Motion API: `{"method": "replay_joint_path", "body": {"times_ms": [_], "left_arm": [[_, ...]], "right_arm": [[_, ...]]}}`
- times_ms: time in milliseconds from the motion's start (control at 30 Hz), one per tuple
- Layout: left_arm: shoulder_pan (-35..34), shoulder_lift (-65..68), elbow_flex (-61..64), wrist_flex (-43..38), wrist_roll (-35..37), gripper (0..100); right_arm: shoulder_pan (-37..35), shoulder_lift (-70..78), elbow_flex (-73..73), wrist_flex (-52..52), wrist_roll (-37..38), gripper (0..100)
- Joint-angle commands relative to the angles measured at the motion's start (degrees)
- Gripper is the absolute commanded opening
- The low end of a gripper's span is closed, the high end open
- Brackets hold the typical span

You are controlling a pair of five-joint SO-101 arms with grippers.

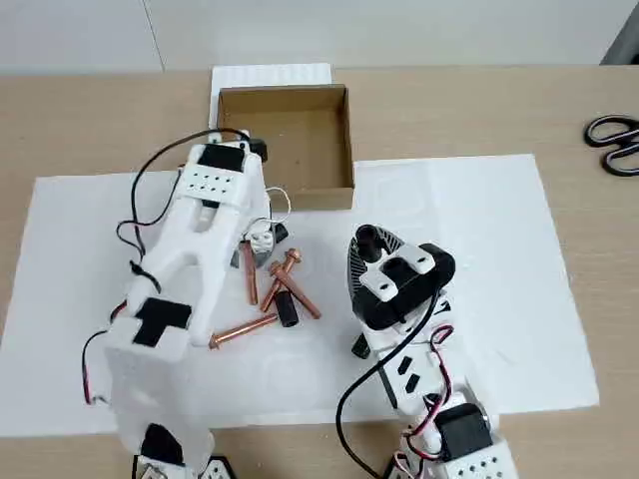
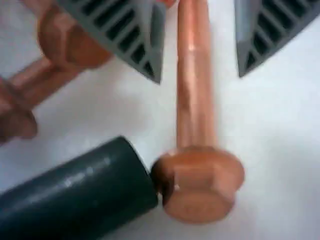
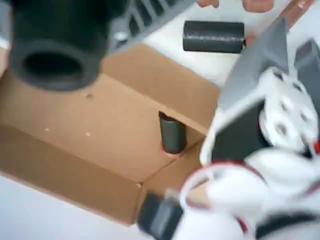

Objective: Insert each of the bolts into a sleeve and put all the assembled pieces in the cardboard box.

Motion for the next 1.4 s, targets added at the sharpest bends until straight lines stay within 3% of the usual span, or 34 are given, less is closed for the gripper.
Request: {"method": "replay_joint_path", "body": {"times_ms": [0,300,700,867,1133,1200,1367], "left_arm": [[-0.26,1.14,-2.51,-1.41,0.00,10],[-0.26,3.16,-2.51,-8.44,0.09,10],[-0.35,3.25,-2.15,-7.12,2.90,10],[-0.26,3.25,-2.15,-6.95,3.25,0],[-0.35,2.73,-2.33,-7.74,3.34,1],[-0.35,2.20,-3.47,-7.03,3.34,1],[0.00,-2.81,-10.51,3.69,4.92,1]], "right_arm": [[-0.13,-1.01,-0.53,0.31,0.09,0.3],[-0.04,-1.01,-0.53,0.31,0.09,0.3],[-0.04,-1.01,-0.53,0.31,0.09,0.3],[-0.04,-1.01,-0.62,0.31,0.09,0.3],[-0.04,-1.01,-0.79,0.31,0.09,0.3],[-0.04,-1.01,-0.88,0.31,0.09,0.3],[-0.13,-1.01,-0.62,0.31,0.09,0.3]]}}
